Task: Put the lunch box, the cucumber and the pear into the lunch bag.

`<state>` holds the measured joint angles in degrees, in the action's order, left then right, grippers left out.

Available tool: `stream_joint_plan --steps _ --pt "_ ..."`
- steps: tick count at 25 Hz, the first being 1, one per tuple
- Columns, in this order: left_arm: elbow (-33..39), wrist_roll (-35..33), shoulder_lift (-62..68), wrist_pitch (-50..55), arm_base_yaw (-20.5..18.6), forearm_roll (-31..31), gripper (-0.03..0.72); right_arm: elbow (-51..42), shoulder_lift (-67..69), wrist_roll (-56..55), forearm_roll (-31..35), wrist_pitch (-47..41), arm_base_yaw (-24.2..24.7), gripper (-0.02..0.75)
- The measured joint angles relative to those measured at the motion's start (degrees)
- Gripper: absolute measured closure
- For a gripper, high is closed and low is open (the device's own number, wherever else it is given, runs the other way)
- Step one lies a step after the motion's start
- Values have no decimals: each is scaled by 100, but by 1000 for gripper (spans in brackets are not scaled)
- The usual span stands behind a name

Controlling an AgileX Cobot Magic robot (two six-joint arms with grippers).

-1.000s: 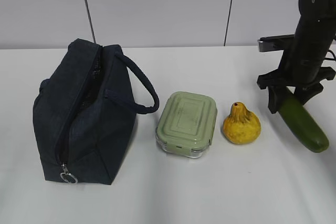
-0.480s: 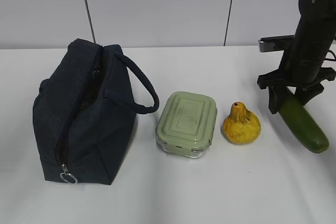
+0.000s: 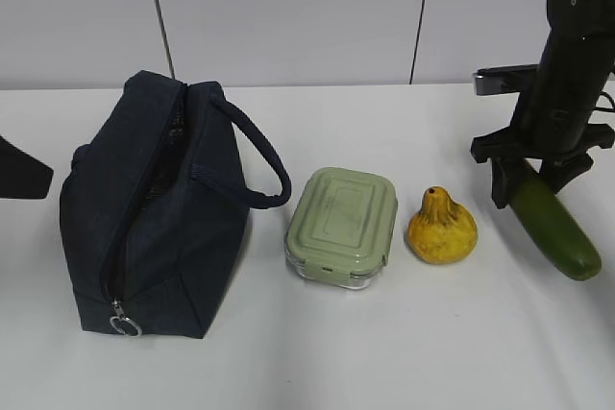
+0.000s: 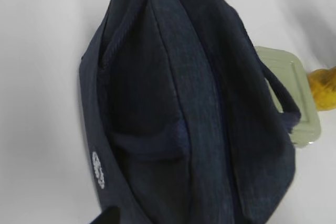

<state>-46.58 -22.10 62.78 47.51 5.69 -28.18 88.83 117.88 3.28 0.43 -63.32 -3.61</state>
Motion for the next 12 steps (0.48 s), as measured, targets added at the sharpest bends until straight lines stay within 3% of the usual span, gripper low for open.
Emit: stream_joint_plan --steps 12 --pt "-678 -183 1697 170 -2 -95 353 0 0 -21 0 0 0 317"
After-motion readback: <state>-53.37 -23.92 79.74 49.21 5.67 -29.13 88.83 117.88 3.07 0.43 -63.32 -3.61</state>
